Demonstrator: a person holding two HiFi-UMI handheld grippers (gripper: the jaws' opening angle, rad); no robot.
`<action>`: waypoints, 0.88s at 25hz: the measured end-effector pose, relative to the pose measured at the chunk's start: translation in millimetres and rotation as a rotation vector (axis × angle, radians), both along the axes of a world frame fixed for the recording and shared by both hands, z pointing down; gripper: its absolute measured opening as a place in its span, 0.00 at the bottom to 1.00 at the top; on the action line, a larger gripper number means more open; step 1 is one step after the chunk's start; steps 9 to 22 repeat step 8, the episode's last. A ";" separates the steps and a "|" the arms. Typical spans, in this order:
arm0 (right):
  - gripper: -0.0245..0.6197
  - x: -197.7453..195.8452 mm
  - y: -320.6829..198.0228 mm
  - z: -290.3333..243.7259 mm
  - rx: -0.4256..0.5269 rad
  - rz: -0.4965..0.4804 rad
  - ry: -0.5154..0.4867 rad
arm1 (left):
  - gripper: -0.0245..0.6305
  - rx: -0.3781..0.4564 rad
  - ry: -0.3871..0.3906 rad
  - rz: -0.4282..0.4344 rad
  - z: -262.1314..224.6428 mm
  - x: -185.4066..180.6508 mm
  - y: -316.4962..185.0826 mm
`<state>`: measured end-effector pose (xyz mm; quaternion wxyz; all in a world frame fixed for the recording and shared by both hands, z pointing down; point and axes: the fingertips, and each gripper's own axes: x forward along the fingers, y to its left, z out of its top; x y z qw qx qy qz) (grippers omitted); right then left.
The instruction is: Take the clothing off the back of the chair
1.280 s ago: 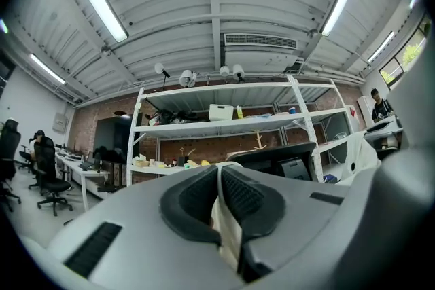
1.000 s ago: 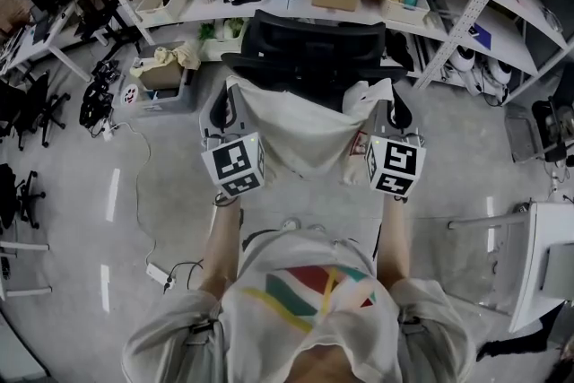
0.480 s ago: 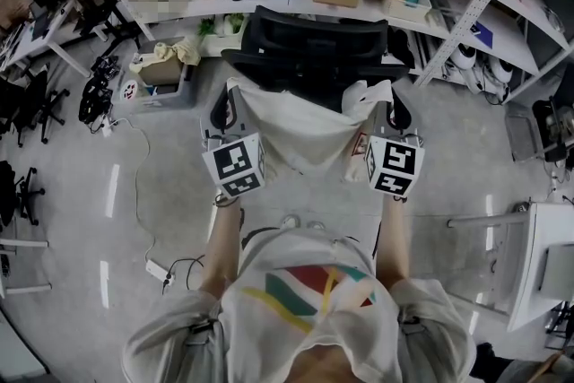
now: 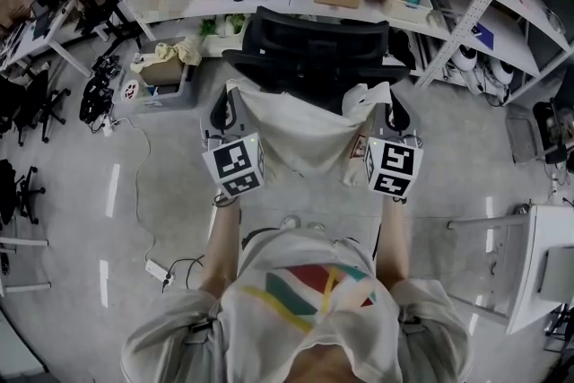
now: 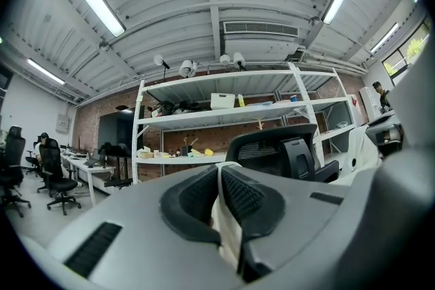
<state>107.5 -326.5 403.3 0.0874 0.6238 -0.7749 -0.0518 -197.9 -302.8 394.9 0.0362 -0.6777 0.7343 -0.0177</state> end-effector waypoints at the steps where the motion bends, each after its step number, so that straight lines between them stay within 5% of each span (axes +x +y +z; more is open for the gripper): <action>1: 0.06 0.6 0.2 0.0 0.000 0.000 0.001 | 0.07 -0.001 -0.002 0.000 0.4 -0.1 -0.1; 22: 0.06 -1.6 -1.5 -3.4 0.001 -0.001 0.011 | 0.07 -0.005 0.002 -0.013 -0.6 -6.7 1.3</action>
